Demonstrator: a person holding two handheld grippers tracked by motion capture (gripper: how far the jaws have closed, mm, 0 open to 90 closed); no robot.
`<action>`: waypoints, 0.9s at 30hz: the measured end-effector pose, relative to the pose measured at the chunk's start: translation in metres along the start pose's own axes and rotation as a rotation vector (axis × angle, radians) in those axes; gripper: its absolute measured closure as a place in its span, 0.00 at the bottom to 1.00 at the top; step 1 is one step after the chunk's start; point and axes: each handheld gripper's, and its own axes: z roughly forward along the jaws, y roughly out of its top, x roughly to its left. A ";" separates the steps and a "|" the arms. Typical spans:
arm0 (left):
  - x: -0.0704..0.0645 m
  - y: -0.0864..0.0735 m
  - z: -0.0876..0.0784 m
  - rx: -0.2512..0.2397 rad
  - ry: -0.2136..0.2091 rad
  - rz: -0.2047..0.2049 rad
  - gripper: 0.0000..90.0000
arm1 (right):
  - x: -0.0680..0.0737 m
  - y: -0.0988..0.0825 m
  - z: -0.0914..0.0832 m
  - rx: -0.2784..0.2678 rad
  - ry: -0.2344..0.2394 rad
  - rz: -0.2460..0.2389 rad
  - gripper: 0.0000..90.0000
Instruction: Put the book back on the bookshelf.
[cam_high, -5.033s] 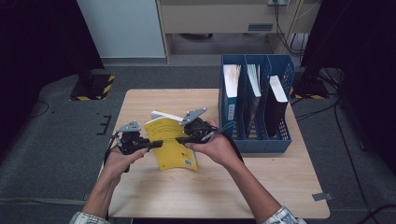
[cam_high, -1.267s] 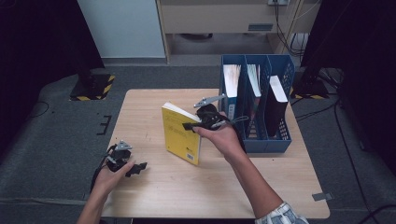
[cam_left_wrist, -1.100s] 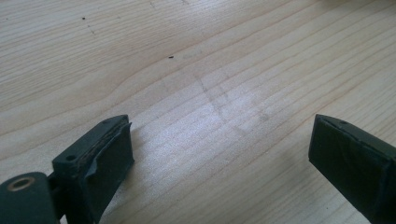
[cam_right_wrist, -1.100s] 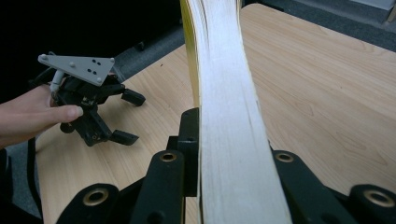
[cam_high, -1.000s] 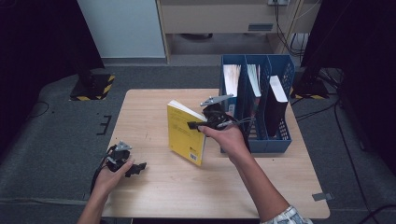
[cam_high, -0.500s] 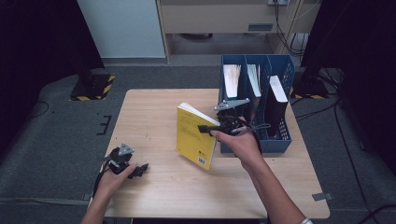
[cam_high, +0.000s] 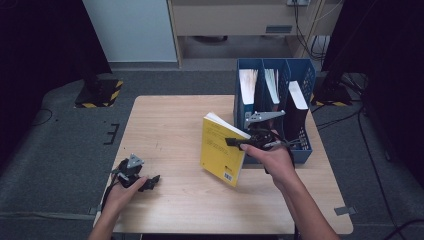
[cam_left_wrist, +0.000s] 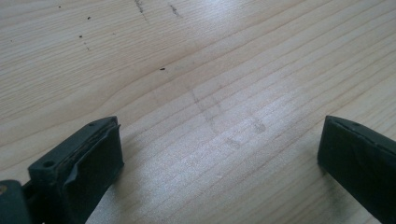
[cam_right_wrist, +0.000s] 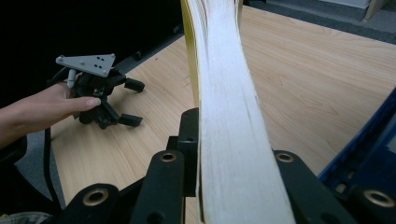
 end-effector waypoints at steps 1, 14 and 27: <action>0.000 0.000 0.000 0.000 0.000 0.000 0.00 | -0.001 -0.001 -0.002 -0.001 0.000 0.000 0.84; 0.000 0.000 0.000 0.000 0.001 0.000 0.00 | -0.007 -0.009 -0.023 0.007 -0.037 -0.001 0.84; 0.000 0.000 0.000 0.000 0.001 0.000 0.00 | -0.011 -0.018 -0.050 0.000 -0.066 0.006 0.84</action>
